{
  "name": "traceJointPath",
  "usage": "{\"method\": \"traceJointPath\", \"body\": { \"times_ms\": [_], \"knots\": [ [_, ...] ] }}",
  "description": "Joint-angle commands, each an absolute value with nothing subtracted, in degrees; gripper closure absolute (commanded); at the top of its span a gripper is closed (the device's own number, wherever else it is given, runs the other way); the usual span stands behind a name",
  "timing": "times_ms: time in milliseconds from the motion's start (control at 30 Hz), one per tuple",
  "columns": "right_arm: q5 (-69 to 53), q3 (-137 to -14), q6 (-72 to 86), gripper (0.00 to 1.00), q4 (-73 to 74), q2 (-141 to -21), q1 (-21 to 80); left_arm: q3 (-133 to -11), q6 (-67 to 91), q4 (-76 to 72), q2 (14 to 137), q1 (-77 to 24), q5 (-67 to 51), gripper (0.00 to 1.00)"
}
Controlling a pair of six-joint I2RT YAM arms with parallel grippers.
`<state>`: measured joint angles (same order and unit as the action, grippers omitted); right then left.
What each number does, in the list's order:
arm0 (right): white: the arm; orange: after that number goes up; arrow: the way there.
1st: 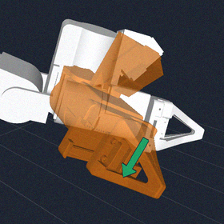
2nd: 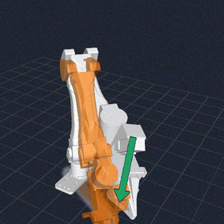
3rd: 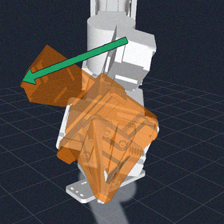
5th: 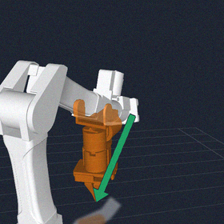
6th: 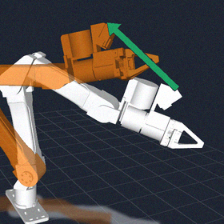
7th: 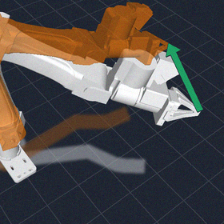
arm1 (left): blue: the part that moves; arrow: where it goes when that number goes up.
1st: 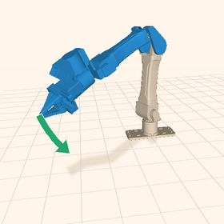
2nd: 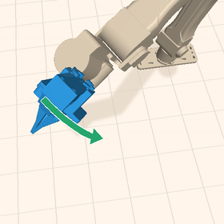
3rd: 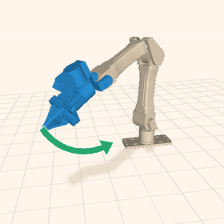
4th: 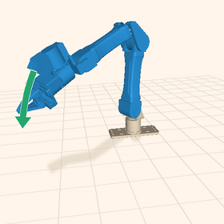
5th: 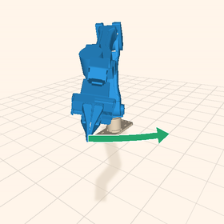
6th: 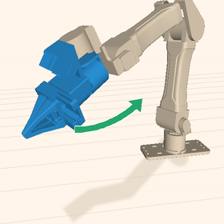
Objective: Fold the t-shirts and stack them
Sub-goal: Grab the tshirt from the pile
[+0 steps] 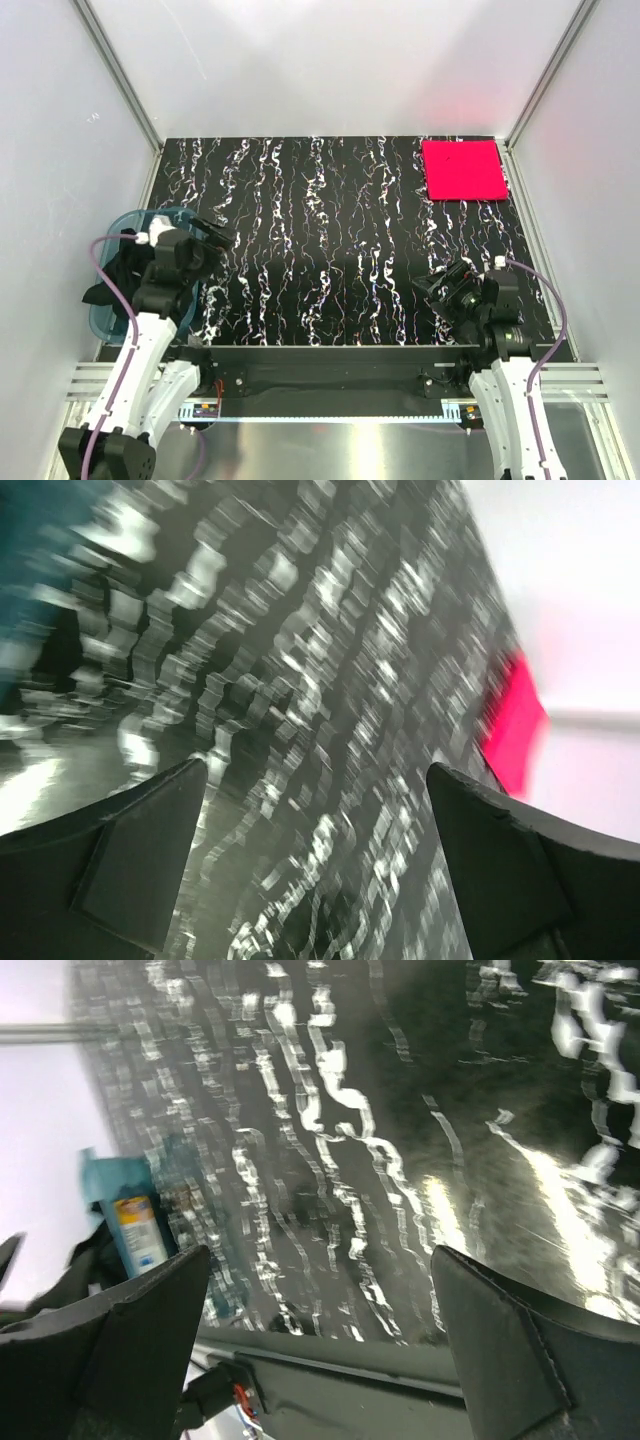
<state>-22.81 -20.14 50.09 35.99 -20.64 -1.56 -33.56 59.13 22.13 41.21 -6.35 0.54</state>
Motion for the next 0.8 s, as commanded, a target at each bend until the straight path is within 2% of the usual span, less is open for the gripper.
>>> {"method": "traceJointPath", "body": {
  "times_ms": [0,33,100,233,333,367,400,533,667,767],
  "knots": [
    [-18.2,-25.57,46.58,0.0,42.09,-24.61,-1.58,-42.34,60.01,35.73,42.88,-6.07,20.16,0.01],
    [-18.19,-26.45,46.32,0.0,42.36,-24.7,-1.58,-46.1,64.29,43.25,43.93,-5.46,28.13,0.01],
    [-18.19,-30.21,43.08,0.0,44.02,-26.7,-1.58,-48.16,65.74,46.05,45.08,-4.57,32.24,0.01],
    [-22.05,-37.51,38.94,0.0,47.81,-35.75,-1.58,-48.86,46.36,36.58,45.17,-0.01,20.42,0.01],
    [-32.92,-45.42,33.33,0.0,50.62,-45.5,-1.67,-52.64,45.53,42.16,48.76,3.77,21.95,0.01],
    [-40.27,-47.79,26.0,0.0,52.1,-48.05,-1.58,-52.56,45.53,41.84,49.48,4.48,22.32,0.01],
    [-42.17,-50.25,24.8,0.0,53.77,-50.69,-1.58,-52.56,44.92,40.88,49.92,5.44,21.8,0.01],
    [-42.98,-50.01,27.24,0.0,51.77,-47.29,-1.67,-55.28,42.54,40.07,54.48,8.43,26.17,0.01],
    [-45.16,-51.32,25.94,0.0,52.29,-50.18,-0.88,-57.65,38.85,38.5,61.77,10.89,25.49,0.01],
    [-42.21,-53.78,23.83,0.0,52.82,-50.1,-0.27,-60.02,39.11,40.43,67.73,13.35,26.19,0.01]
  ]
}}
